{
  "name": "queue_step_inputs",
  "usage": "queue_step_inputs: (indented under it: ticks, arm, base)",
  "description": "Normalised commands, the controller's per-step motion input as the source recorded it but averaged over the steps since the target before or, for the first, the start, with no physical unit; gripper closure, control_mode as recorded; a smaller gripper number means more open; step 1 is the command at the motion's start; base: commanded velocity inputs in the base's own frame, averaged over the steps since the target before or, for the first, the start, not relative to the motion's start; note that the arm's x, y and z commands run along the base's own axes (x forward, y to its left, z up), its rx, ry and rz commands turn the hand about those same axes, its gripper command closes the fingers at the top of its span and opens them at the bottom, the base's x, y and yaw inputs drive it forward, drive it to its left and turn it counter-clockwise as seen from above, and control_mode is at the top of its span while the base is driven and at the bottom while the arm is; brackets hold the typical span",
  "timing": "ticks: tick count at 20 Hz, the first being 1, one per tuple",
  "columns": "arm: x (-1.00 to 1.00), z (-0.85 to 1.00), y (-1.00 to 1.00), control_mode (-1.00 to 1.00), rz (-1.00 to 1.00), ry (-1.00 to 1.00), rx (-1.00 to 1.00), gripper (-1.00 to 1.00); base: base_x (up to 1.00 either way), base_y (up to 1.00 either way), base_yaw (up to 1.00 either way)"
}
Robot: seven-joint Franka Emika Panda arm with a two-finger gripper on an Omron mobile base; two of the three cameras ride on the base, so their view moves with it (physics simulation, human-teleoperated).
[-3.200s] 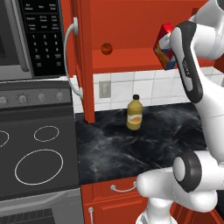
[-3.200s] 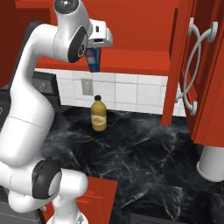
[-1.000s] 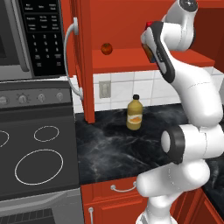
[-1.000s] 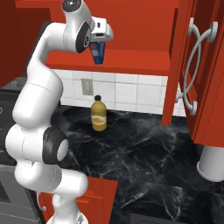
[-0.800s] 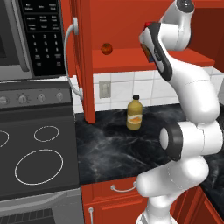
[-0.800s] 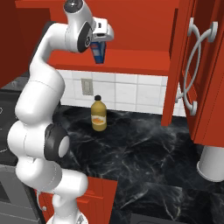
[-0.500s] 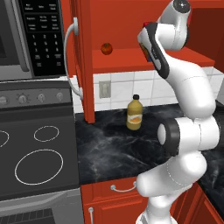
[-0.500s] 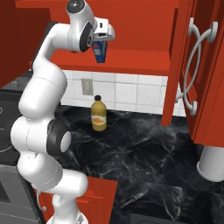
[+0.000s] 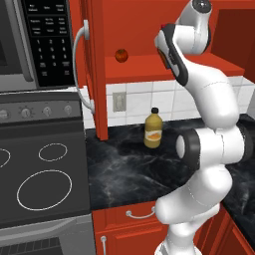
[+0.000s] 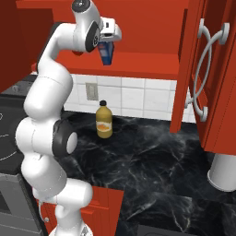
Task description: Pick the boxed food and cereal from the counter and place them in the cabinets closest to them.
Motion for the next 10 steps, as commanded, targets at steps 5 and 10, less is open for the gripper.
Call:
queue_step_inputs:
  ticks: [5,10]
  arm:
    - [0.00,0.03,0.00,-1.00,0.00,0.00,0.00,-1.00]
    - [-0.07,0.14,-0.02,-1.00,-0.02,-0.01,0.01,-1.00]
  base:
    - [0.00,0.00,0.00]
    - [0.00,0.00,0.00]
